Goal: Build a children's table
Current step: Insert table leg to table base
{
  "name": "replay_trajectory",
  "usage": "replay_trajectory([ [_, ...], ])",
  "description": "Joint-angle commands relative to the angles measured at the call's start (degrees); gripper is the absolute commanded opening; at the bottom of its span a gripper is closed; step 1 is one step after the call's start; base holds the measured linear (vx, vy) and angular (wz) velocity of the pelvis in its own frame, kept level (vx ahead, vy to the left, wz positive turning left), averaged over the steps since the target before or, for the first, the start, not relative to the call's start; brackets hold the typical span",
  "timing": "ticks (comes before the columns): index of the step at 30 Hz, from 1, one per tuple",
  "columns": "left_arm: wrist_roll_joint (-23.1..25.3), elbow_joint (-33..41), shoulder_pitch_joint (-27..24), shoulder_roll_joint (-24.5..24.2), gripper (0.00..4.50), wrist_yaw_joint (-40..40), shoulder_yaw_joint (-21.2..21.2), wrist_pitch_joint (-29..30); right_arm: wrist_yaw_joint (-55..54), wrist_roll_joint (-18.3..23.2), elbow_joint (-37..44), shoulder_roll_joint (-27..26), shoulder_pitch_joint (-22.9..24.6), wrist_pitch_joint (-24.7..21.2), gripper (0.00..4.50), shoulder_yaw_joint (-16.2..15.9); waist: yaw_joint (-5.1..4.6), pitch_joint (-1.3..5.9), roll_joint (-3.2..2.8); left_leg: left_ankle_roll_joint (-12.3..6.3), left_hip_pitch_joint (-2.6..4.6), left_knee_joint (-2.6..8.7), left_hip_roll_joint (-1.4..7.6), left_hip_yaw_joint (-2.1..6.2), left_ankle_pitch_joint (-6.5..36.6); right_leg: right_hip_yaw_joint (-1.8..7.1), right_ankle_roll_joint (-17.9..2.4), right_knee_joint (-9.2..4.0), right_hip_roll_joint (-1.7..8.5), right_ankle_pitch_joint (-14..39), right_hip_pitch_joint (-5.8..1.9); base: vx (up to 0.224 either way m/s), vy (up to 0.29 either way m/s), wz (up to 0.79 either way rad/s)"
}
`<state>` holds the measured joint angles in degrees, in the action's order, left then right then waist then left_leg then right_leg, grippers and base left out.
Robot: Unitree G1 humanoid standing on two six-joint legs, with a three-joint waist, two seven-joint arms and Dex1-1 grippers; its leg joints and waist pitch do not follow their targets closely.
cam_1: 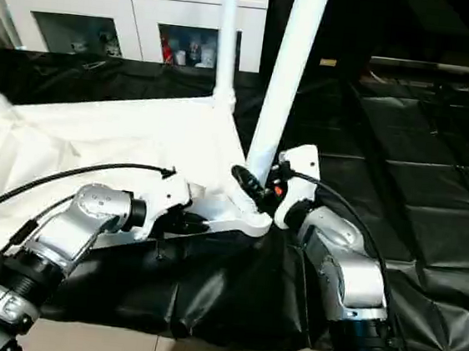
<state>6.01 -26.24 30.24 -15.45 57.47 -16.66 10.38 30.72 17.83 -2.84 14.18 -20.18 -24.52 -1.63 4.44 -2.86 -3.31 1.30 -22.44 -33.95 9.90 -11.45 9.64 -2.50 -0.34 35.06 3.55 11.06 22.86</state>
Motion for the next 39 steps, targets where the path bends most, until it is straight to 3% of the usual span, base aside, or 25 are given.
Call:
replay_trajectory([
  [1, 2.47, -2.63, -0.38, -1.52, 0.0, -1.97, -0.77, 0.37, -0.07, -0.34, 1.08, 0.11, -0.24, -0.04, 1.9, 0.15, 0.21, 3.52, 0.9, -0.76, 1.35, 4.06, 3.22, 2.01, 13.47, 2.61, -9.52, -5.02, 4.96, 15.68, -2.07, 0.0, 0.0, 0.0],
  [3, 3.07, -2.81, -0.28, -1.92, 0.0, -1.93, -1.31, 0.2, -0.36, -1.15, 0.68, 0.39, -0.27, 0.6, 1.9, -0.23, 0.14, 3.53, 0.9, -0.39, 1.39, 4.14, 3.24, 2.06, 13.86, 2.62, -9.09, -5.05, 4.94, 16.56, -2.02, 0.0, 0.0, 0.0],
  [4, 3.29, -3.23, -0.06, -2.17, 0.0, -1.77, -1.79, 0.01, -0.5, -2.62, -0.17, 0.91, -0.34, 1.62, 1.9, -1.19, 0.14, 3.53, 0.44, -0.1, 1.45, 4.15, 3.23, 2.12, 14.07, 2.63, -9.06, -5.02, 4.91, 16.7, -1.88, 0.0, 0.0, 0.0],
  [7, 3.29, -4.07, 0.32, -2.17, 0.0, -1.96, -1.96, -0.4, -0.69, -3.6, -1.1, 1.19, -0.53, 2.13, 1.9, -1.88, 0.01, 3.53, 0.76, 0.15, 1.41, 4.14, 3.12, 2.05, 14.29, 2.65, -9.16, -5.04, 4.86, 16.15, -2.02, 0.0, 0.0, 0.0],
  [11, 2.21, -5.57, 0.85, -1.63, 0.0, -1.84, -1.63, -3.07, -1.06, -3.98, -3.18, 0.77, -1.38, 0.75, 1.9, -2.32, 0.02, 3.63, 0.55, -0.19, 1.34, 3.98, 3.06, 2.06, 13.81, 2.6, -9.9, -5.02, 4.9, 14.86, -2.1, 0.0, 0.0, 0.0],
  [20, 1.31, -5.38, 0.76, -1.92, 0.0, -1.19, -1.99, -2.63, -0.19, -4.65, -6.91, 1.5, -2.75, -2.16, 1.9, -2.79, -0.17, 3.45, 1.4, -0.36, 1.48, 4.09, 3.2, 1.98, 14.11, 2.62, -9.74, -5.13, 4.92, 17.31, -2.0, 0.0, 0.0, 0.0],
  [25, 1.58, -5.52, 0.86, -2.19, 0.0, -1.49, -2.03, -3.09, 0.25, -4.81, -6.28, 2.35, -3.47, -3.85, 1.9, -2.7, -0.14, 3.57, 1.71, -0.3, 1.5, 4.07, 3.23, 1.96, 13.48, 2.66, -9.84, -4.86, 4.96, 15.31, -2.1, 0.0, 0.0, 0.0],
  [32, 1.63, -6.67, 1.65, -2.35, 0.0, -2.25, -1.81, -3.31, 2.28, -2.98, -1.99, 4.3, -2.78, -7.87, 1.9, -2.55, -0.12, 3.5, 2.01, -0.5, 1.51, 4.03, 3.26, 1.9, 13.37, 2.68, -9.56, -4.95, 4.96, 16.12, -2.1, 0.0, 0.0, 0.0],
  [39, 1.7, -6.99, 1.94, -2.35, 0.0, -2.35, -1.84, -3.58, 2.37, -1.8, -0.09, 3.98, -2.31, -9.95, 1.9, -2.21, -0.14, 3.43, 1.87, -0.08, 1.59, 4.1, 3.27, 1.97, 14.07, 2.71, -9.13, -5.15, 5.04, 17.9, -1.93, 0.0, 0.0, 0.0],
])
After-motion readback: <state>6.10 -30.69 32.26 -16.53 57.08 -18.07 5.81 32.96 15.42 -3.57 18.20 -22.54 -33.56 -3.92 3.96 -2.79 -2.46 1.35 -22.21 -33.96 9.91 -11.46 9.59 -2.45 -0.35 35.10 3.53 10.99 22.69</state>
